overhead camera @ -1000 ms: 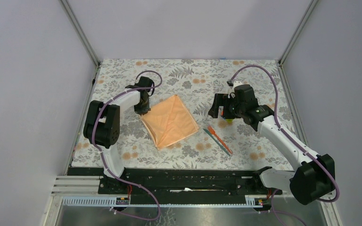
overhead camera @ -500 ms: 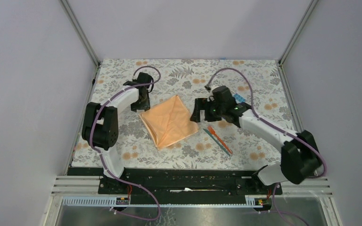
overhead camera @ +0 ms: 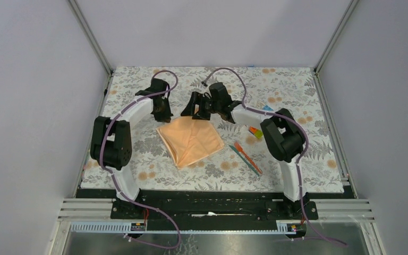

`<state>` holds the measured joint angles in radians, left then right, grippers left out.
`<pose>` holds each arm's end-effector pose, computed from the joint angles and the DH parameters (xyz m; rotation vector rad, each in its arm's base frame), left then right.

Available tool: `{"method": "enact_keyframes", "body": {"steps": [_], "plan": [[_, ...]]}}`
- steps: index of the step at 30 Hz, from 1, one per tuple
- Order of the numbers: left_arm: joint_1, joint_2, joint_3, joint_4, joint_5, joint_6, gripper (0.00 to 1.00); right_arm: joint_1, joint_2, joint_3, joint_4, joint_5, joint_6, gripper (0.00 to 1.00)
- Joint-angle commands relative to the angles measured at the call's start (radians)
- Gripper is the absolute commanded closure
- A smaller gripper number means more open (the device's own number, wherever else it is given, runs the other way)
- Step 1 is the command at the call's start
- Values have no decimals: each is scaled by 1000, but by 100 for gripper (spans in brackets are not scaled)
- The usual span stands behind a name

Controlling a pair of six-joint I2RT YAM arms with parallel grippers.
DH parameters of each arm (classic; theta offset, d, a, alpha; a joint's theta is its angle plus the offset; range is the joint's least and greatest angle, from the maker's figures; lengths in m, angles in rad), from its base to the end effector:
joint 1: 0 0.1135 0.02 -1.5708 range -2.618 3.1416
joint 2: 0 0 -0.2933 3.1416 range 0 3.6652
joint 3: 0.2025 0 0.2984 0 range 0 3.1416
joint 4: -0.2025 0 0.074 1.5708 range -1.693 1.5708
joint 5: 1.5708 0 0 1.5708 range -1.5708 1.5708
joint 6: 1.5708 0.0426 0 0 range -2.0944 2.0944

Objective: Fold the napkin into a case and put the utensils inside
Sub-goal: Fold the top corner of the square-folded napkin at the center of the board, then smooth out the upper triangle-folded napkin at the center of the board.

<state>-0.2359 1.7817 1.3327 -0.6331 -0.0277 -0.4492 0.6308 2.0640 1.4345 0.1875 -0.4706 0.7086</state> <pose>0.4140 -0.0983 0.2246 -0.2929 2.6498 -0.1885 0.4180 0.3292 0.2004 -0.2477 2.2081 1.2763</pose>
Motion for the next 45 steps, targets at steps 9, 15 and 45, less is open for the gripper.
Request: {"method": "enact_keyframes", "body": {"steps": [9,15,45], "plan": [[83,120,-16,45,63,47,97,-18,252,232,147,-196,89,17],[86,144,-33,30,31,65,100,-49,322,268,183,-214,118,17],[92,208,-6,-20,-22,91,100,14,-29,-209,514,-301,350,11]]}}
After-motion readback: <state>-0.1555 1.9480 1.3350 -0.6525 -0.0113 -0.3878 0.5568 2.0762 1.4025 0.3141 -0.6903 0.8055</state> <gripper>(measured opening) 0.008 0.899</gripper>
